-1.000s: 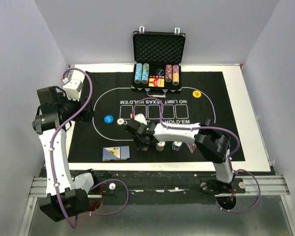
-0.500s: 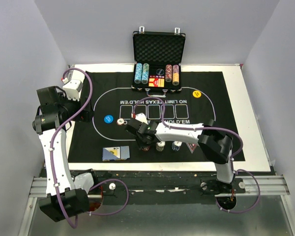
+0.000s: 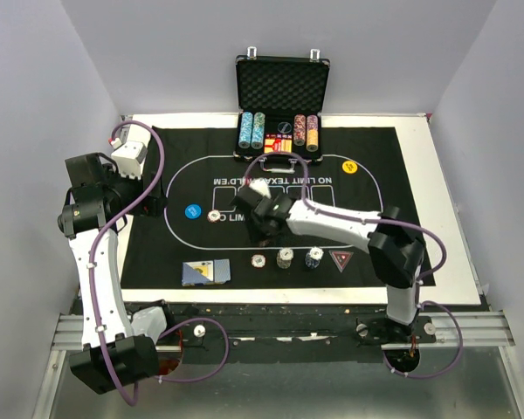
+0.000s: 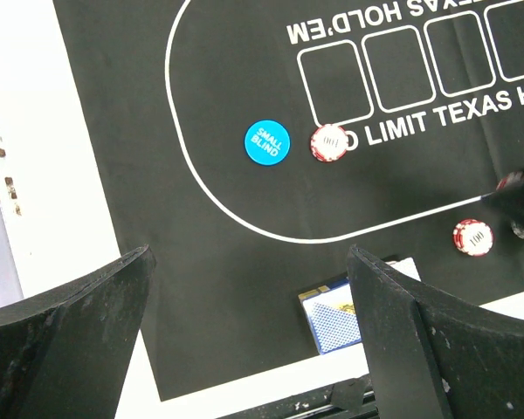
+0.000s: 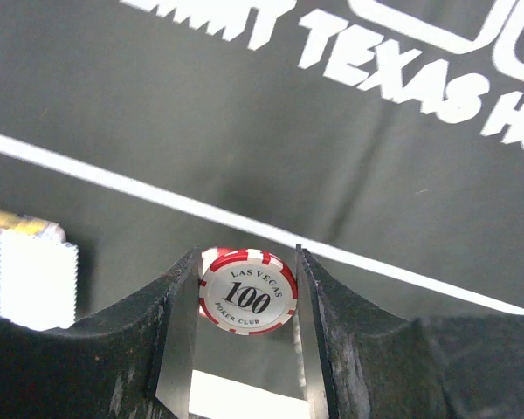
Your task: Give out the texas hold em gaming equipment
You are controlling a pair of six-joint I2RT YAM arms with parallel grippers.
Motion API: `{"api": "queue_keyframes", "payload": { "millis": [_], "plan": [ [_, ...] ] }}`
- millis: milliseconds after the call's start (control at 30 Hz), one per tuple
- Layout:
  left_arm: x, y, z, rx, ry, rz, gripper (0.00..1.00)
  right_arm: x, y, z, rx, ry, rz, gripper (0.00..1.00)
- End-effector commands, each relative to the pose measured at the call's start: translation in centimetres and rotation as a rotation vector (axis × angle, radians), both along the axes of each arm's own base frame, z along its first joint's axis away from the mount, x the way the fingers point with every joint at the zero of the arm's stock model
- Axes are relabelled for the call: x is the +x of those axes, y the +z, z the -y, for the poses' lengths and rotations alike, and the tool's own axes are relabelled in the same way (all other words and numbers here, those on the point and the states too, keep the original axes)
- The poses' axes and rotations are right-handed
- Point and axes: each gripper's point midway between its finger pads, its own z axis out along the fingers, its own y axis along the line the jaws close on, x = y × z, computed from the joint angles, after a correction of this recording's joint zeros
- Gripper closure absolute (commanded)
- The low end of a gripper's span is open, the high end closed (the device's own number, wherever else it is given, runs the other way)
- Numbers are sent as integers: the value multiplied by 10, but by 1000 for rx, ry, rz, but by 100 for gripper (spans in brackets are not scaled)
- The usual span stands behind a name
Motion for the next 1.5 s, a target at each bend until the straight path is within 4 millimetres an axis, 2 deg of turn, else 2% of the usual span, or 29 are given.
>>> {"api": "queue_keyframes", "payload": {
  "millis": [0,167,300,533,700,767,1033,1100,1167,1267,1367,1467],
  "plan": [
    [-3,6,-5,35,15,21,1,64,24,67,-6,-165,59,61],
    [-5,6,-5,40,11,20,1,122,26,149,-33,-350,82,62],
    [-5,5,-5,36,11,15,1,155,20,207,-60,-495,87,62],
    [-6,7,-6,50,12,23,1,191,-2,297,-90,-722,67,63],
    [-6,5,-7,56,12,19,1,206,-18,338,-113,-846,61,64],
    [-7,5,-6,54,6,16,1,212,-23,347,-111,-878,60,64],
    [-8,6,-6,61,-2,16,1,230,-37,362,-153,-931,85,62],
    [-8,6,-6,63,-6,14,1,231,-41,363,-158,-939,76,55],
    [-8,4,-6,65,-10,13,1,230,-39,364,-160,-949,74,38],
    [-8,2,-6,58,-10,3,1,229,-22,362,-117,-948,111,22],
    [-8,3,-4,49,-17,3,1,224,-2,358,-93,-933,140,18],
    [-8,4,-2,44,-19,5,1,218,28,329,-73,-853,203,16]
  ]
}}
